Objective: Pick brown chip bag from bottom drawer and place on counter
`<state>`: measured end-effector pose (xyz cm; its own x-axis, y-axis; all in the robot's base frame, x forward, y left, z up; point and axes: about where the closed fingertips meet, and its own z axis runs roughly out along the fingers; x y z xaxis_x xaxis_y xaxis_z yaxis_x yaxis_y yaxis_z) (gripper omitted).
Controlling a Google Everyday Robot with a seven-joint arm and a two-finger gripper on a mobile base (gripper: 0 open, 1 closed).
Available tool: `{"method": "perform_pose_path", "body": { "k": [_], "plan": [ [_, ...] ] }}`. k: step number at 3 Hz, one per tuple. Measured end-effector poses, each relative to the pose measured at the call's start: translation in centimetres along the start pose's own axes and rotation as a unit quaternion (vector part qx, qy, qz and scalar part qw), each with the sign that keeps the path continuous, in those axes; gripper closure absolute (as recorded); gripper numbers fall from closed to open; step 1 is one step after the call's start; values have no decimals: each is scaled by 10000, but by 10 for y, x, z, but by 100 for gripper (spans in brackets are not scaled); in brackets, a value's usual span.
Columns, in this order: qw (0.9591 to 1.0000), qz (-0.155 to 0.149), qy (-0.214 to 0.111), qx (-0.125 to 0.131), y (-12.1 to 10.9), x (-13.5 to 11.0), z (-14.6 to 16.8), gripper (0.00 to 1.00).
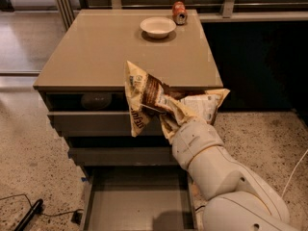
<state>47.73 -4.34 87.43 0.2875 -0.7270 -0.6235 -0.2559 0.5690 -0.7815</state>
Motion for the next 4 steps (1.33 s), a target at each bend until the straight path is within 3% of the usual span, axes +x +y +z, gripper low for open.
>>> {"method": "perform_pose_path", "body": {
  "k": [1,3,4],
  "plan": [
    [10000,-12,-36,36,-2,0,11,100],
    [9999,21,-123,-32,-30,-20,125,100],
    [9999,21,-123,-32,-30,-20,125,100]
  ]
}}
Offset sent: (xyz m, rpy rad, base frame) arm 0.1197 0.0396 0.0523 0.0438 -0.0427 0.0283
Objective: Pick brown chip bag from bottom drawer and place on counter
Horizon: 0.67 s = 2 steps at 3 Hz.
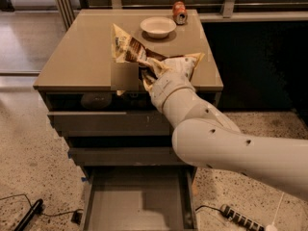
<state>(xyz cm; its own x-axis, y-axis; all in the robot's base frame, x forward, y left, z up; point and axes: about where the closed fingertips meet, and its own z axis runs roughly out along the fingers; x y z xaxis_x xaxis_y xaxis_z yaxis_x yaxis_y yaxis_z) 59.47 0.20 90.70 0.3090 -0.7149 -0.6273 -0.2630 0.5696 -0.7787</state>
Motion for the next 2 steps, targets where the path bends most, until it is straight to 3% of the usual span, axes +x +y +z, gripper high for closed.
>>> {"method": "perform_pose_path", "body": {
  "k": [1,2],
  "plan": [
    [9999,-34,140,76,-12,11,16,100],
    [9993,-141,278,182,-41,18,53,100]
  ]
}}
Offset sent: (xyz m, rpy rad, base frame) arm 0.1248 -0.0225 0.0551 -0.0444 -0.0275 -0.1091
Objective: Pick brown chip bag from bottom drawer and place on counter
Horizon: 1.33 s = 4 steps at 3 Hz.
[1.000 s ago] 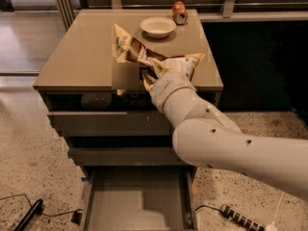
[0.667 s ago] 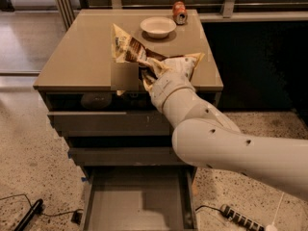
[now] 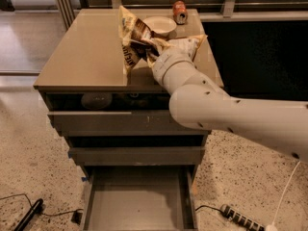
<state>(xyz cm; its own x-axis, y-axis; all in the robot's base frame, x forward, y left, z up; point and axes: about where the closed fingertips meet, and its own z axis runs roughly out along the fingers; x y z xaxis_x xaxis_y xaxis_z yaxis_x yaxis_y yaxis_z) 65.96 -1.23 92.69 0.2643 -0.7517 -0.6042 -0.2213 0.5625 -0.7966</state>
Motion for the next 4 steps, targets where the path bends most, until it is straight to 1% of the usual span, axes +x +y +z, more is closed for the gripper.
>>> {"method": "perform_pose_path", "body": {
  "k": [1,2,3,4],
  "plan": [
    [9999,116,24,121,-34,-9,52,100],
    [9999,138,-35,44,-26,-14,54,100],
    [9995,187,-171,-199,4,-22,59,100],
    [9995,186,-171,-199,4,-22,59,100]
  ]
}}
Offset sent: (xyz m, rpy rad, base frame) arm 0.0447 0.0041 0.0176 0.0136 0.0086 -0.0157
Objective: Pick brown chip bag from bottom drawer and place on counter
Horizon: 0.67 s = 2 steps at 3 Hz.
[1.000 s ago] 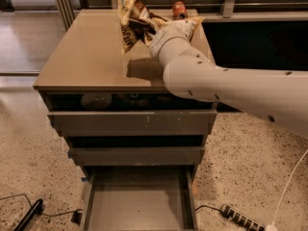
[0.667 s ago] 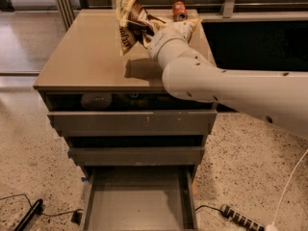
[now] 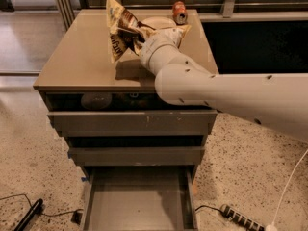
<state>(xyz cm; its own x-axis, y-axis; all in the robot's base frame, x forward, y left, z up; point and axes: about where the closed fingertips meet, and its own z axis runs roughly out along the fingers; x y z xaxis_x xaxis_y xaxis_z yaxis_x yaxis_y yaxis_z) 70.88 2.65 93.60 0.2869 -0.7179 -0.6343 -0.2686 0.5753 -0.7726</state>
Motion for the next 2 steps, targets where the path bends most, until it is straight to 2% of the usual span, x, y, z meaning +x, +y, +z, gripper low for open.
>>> {"method": "perform_pose_path", "body": {
  "k": [1,2],
  "plan": [
    [9999,-57,-34,-124,5,-3,1,100],
    [9988,-135,-105,-467,31,-7,0,100]
  ]
}}
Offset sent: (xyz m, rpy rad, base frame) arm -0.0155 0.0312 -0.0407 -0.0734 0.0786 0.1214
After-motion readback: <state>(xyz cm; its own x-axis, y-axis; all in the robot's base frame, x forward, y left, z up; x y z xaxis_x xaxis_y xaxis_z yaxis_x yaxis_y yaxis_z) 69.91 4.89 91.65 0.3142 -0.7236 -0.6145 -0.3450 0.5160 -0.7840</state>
